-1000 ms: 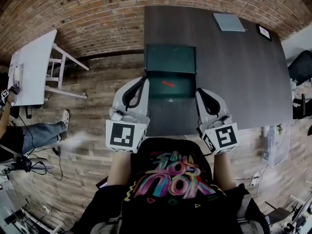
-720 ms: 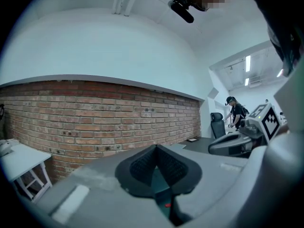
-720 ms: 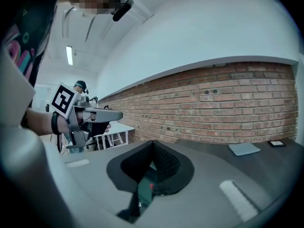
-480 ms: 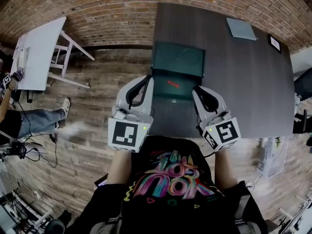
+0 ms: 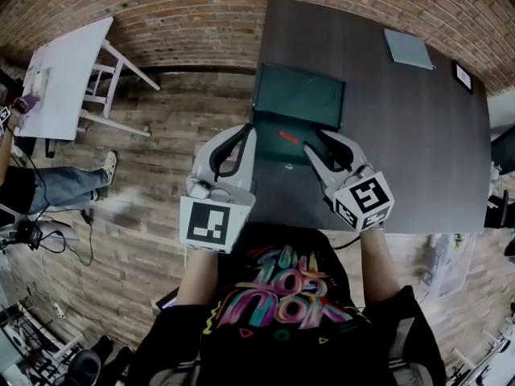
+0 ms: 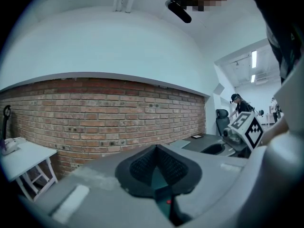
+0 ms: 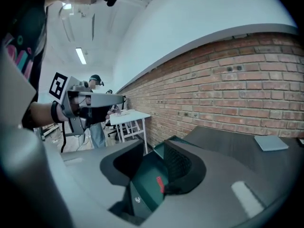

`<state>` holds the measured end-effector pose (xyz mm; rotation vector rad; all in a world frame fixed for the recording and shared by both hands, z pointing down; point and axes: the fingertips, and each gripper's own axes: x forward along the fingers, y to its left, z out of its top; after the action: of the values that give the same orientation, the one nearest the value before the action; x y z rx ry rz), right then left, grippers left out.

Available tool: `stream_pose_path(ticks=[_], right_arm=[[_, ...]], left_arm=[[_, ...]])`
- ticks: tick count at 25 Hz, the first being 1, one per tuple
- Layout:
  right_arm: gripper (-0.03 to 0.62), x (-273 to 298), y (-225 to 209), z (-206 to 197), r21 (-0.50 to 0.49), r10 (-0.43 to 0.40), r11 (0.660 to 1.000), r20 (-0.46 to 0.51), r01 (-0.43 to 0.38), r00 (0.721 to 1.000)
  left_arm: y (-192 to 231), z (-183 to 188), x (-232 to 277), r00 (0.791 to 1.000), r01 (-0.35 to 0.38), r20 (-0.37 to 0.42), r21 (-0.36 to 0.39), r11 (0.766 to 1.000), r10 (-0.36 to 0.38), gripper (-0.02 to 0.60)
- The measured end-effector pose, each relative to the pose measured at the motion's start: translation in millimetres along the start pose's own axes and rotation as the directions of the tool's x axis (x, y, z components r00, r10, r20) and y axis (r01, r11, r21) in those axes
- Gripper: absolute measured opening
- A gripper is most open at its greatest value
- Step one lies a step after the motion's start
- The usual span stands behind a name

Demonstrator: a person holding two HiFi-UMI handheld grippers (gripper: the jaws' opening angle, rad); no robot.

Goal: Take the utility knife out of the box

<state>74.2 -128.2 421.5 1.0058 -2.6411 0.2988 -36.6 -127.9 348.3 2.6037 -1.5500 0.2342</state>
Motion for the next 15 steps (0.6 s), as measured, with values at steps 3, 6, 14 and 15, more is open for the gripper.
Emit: stream_pose_path(ticks=[3, 6, 14, 15], right_arm=[[0.124, 14, -4, -14, 0.004, 0.038, 0.999, -0.054, -0.038, 0.998], [0.132, 27, -5, -31, -0.001, 0.072, 0.997, -0.115, -0.073, 0.991], [0.163, 61, -4, -76, -0.001, 0.159, 0.986, -0.289, -0.166, 0.944], [0.167, 66, -3, -81, 0.003, 0.173, 0.983, -0.311, -0.181, 0.934]], left_arm=[[-1, -1, 4, 1.000, -0.001, -0.004, -0.007, 1.000, 0.001, 0.000], [1, -3, 7, 1.000, -0.007, -0.007, -0.010, 1.000, 0.007, 0.000], [2, -5, 15, 1.000, -0.004, -0.012, -0.004, 1.000, 0.003, 0.000], [3, -5, 17, 1.000, -0.004, -0.011, -0.003, 1.000, 0.004, 0.000]])
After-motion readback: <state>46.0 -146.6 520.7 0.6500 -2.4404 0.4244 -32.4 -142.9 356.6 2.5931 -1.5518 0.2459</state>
